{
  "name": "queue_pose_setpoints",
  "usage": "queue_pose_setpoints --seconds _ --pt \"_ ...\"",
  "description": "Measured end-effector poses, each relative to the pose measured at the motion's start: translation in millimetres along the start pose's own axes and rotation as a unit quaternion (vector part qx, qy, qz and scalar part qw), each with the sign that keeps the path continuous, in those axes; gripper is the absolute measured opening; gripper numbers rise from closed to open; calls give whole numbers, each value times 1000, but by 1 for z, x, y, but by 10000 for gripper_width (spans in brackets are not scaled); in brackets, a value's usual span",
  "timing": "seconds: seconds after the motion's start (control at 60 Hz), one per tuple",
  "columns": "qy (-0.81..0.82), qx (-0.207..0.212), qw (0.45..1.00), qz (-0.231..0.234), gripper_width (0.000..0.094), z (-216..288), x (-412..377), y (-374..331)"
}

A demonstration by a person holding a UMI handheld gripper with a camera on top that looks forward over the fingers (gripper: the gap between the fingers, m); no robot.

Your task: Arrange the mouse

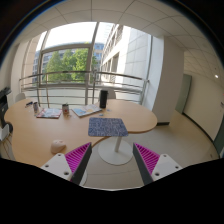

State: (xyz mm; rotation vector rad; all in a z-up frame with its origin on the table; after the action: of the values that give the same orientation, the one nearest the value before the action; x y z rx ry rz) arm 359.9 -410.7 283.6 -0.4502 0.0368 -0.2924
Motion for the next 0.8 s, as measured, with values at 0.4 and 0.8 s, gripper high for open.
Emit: queue_pose_setpoints --seconds 0.4,0.8 --pt "-22 -92 994 56 850 -123 -75 24" --pt "22 -117 986 117 852 -174 -258 135"
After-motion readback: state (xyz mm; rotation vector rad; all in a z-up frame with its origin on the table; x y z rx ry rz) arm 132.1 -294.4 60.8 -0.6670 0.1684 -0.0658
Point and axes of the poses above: the point between the fingertips, and its own axes, seen from behind it with the camera up: x to the right, z up, y forward, the way the camera looks, the point moved 8 cm from there along -y, backward, against the way the camera looks, and after that the axes turned 7 degrees about y, right-handed, at the moved point
